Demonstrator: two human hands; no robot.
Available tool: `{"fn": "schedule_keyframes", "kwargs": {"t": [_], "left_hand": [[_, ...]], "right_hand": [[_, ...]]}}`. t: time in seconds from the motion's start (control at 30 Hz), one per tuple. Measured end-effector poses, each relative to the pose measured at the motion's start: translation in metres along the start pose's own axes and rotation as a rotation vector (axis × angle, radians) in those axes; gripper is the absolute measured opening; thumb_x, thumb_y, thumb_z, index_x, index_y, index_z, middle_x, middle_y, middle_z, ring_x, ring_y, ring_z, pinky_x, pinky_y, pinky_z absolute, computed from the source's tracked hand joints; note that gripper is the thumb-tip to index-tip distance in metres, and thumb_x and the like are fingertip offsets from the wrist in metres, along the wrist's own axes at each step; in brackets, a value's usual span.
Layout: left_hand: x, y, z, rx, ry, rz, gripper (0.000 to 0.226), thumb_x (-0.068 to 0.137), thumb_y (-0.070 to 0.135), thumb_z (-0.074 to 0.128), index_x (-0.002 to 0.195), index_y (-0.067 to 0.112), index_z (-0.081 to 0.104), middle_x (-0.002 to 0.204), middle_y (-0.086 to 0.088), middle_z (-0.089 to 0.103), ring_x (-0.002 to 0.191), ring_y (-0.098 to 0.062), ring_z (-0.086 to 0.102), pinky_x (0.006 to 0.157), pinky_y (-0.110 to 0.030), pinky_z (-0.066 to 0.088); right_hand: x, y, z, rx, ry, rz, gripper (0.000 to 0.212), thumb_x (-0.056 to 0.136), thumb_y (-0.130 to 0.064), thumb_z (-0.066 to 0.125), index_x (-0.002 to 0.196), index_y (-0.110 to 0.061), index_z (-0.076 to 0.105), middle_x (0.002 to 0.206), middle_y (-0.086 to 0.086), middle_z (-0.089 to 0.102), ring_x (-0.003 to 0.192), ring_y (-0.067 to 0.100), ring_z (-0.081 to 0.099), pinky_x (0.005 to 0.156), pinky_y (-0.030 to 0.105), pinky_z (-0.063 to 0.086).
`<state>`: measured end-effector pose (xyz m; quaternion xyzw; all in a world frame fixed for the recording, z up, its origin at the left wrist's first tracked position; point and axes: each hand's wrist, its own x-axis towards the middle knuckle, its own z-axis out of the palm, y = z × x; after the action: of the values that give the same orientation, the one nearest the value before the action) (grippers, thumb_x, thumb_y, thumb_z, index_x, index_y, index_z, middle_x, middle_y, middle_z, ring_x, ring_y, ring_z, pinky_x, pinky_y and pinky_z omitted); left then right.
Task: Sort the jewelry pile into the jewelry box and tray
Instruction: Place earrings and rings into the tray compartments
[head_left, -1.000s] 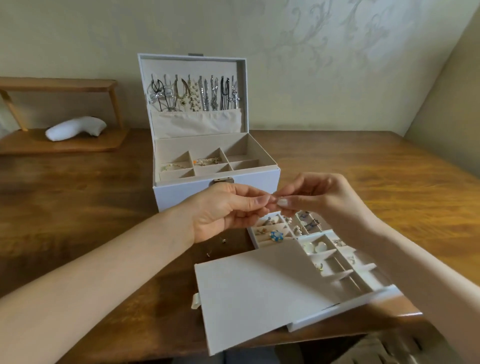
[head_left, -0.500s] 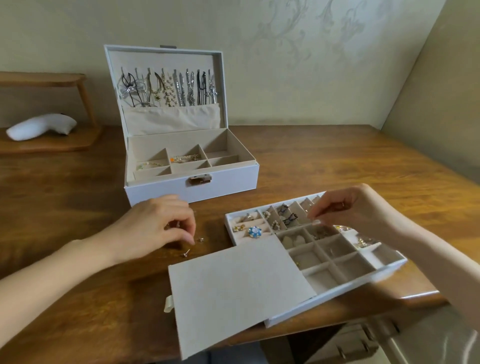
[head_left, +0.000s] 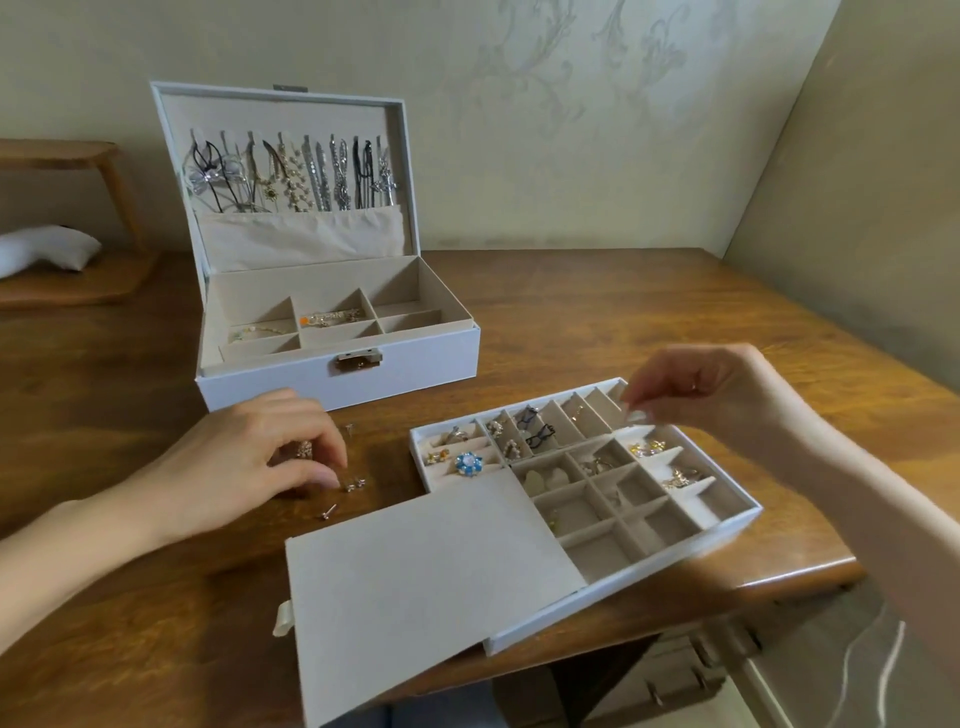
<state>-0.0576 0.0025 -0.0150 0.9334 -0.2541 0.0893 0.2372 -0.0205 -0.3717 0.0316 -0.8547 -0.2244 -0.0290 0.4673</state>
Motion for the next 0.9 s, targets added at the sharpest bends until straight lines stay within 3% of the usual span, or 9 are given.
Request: {"fn": "schedule_keyframes", "kwargs": {"t": [0.13, 0.3, 0.37, 0.43, 0.53, 0.63, 0.8, 0.9], "left_hand": [[-0.002, 0.005, -0.005, -0.004, 0.050, -0.023, 0.041, 0.071, 0.080, 0.043, 0.088, 0.047, 0.061, 0.089, 0.024, 0.058, 0.083, 0.001, 0.054, 0.064, -0.014, 0.042], [-0.004, 0.020, 0.000, -0.116, 0.047, -0.029, 0.019, 0.075, 0.065, 0.059, 0.084, 0.049, 0.063, 0.084, 0.019, 0.063, 0.079, -0.008, 0.059, 0.062, -0.024, 0.046], [-0.006, 0.025, 0.003, -0.135, 0.017, -0.036, 0.032, 0.073, 0.075, 0.051, 0.087, 0.049, 0.063, 0.082, 0.020, 0.065, 0.079, -0.008, 0.060, 0.059, -0.022, 0.048], [-0.007, 0.029, 0.006, -0.118, -0.037, -0.044, 0.047, 0.067, 0.086, 0.042, 0.090, 0.050, 0.062, 0.085, 0.021, 0.065, 0.080, -0.008, 0.061, 0.060, -0.022, 0.049], [-0.006, 0.033, 0.010, -0.156, -0.100, -0.069, 0.051, 0.063, 0.089, 0.041, 0.092, 0.052, 0.060, 0.081, 0.020, 0.067, 0.076, -0.011, 0.063, 0.061, -0.023, 0.048], [-0.005, 0.035, 0.013, -0.269, -0.182, -0.111, 0.056, 0.060, 0.089, 0.043, 0.100, 0.052, 0.056, 0.078, 0.016, 0.070, 0.071, -0.016, 0.063, 0.064, -0.029, 0.050], [-0.005, 0.038, 0.012, -0.389, -0.230, -0.157, 0.060, 0.058, 0.090, 0.047, 0.097, 0.047, 0.061, 0.086, 0.012, 0.070, 0.082, -0.014, 0.065, 0.071, -0.037, 0.053], [-0.004, 0.040, 0.011, -0.413, -0.253, -0.161, 0.057, 0.060, 0.087, 0.049, 0.095, 0.045, 0.064, 0.095, 0.018, 0.070, 0.088, -0.013, 0.065, 0.075, -0.043, 0.053]], "right_hand": [[0.004, 0.011, -0.020, 0.093, 0.084, 0.081, 0.016, 0.069, 0.011, 0.073, 0.074, -0.004, 0.068, 0.064, 0.000, 0.068, 0.058, 0.008, 0.058, 0.058, 0.014, 0.049], [-0.007, 0.033, -0.022, 0.122, 0.073, 0.173, 0.015, 0.066, 0.004, 0.075, 0.078, -0.001, 0.068, 0.075, 0.011, 0.070, 0.067, 0.014, 0.063, 0.063, 0.017, 0.052], [-0.012, 0.035, -0.022, 0.165, 0.050, 0.174, 0.020, 0.061, -0.005, 0.076, 0.079, -0.001, 0.067, 0.076, 0.008, 0.071, 0.069, 0.013, 0.065, 0.065, 0.017, 0.053], [-0.017, 0.032, -0.019, 0.176, -0.008, 0.140, 0.022, 0.063, -0.001, 0.076, 0.081, 0.000, 0.065, 0.077, 0.010, 0.072, 0.071, 0.017, 0.068, 0.067, 0.022, 0.056], [-0.021, 0.025, -0.010, -0.048, -0.105, 0.065, 0.023, 0.069, 0.006, 0.077, 0.082, -0.007, 0.063, 0.078, 0.005, 0.073, 0.073, 0.020, 0.069, 0.066, 0.028, 0.055], [-0.021, 0.021, -0.001, -0.294, -0.166, -0.001, 0.028, 0.071, 0.003, 0.078, 0.079, -0.018, 0.062, 0.073, -0.008, 0.072, 0.066, 0.002, 0.065, 0.060, 0.014, 0.046], [-0.021, 0.020, 0.007, -0.591, -0.163, -0.083, 0.039, 0.071, -0.007, 0.081, 0.077, -0.036, 0.055, 0.069, -0.023, 0.065, 0.077, -0.008, 0.056, 0.063, 0.012, 0.043], [-0.022, 0.018, 0.011, -0.717, -0.131, -0.134, 0.030, 0.071, -0.010, 0.081, 0.082, -0.031, 0.063, 0.072, -0.022, 0.058, 0.067, -0.009, 0.050, 0.058, 0.006, 0.035]]}}
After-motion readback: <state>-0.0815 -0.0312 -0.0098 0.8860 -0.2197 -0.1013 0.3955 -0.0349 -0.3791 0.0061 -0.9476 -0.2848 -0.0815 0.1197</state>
